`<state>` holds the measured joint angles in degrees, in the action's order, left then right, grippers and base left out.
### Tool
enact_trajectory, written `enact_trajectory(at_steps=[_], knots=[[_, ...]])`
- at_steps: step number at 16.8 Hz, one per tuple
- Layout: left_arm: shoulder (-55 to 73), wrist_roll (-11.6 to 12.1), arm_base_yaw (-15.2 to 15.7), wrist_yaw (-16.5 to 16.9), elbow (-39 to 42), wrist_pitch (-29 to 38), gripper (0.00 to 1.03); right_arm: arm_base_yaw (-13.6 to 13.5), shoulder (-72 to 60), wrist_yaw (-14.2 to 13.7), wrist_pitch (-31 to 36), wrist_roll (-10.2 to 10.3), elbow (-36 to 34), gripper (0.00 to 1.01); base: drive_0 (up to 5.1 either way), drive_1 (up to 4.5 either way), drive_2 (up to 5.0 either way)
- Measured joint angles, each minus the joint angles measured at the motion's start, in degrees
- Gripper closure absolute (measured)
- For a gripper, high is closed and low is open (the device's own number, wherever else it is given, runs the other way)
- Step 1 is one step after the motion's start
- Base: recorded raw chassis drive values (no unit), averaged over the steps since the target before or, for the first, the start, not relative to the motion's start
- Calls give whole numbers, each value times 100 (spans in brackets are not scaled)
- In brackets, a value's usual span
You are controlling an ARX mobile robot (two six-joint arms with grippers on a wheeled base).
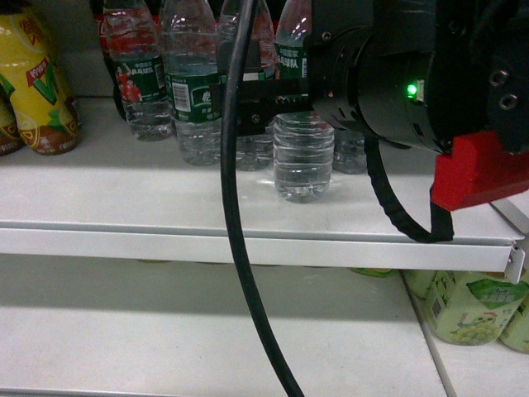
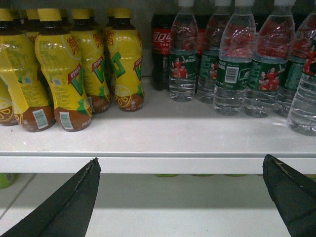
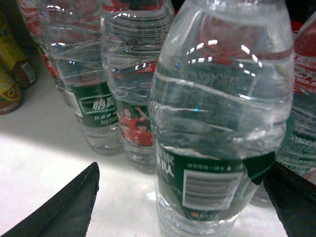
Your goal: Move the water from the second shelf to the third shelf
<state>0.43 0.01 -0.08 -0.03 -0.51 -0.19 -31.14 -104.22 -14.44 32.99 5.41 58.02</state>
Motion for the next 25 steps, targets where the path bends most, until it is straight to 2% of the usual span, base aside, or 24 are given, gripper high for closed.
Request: enact_trajectory(at_steps=[8, 9, 10, 11, 15, 17, 21, 22, 23, 25], knots=[[0, 0, 2, 0, 2, 2, 5, 175, -306, -337, -247, 17, 481, 3, 0, 0, 0], [0, 0, 0, -2, 2, 0, 5, 232, -348, -361, -321, 81, 551, 3, 0, 0, 0], [0, 0, 0, 0, 2, 0, 5, 271, -496, -424, -457, 343, 745, 3, 0, 0, 0], [0, 0, 0, 0, 2, 0, 5, 269, -568, -378, -463, 496, 824, 3, 0, 0, 0], [0, 0, 0, 0, 2, 0, 5, 267, -719, -350, -566, 704, 1049, 3, 0, 0, 0], [0, 0, 0, 0, 2, 0, 5, 264, -745, -354, -601, 728, 1082, 3, 0, 0, 0], [0, 0, 0, 0, 2, 0, 5, 225, -750, -315, -577, 763, 1086, 43, 0, 0, 0], [0, 0, 0, 0, 0, 0, 5, 227, -748, -293, -557, 765, 1071, 50, 0, 0, 0], [0, 0, 0, 0, 2, 0, 5, 225, -713, -267, -485, 776, 999, 54, 0, 0, 0], [0, 0, 0, 0, 2, 0, 5, 227, -579, -177, -356, 881, 789, 57, 0, 0, 0]])
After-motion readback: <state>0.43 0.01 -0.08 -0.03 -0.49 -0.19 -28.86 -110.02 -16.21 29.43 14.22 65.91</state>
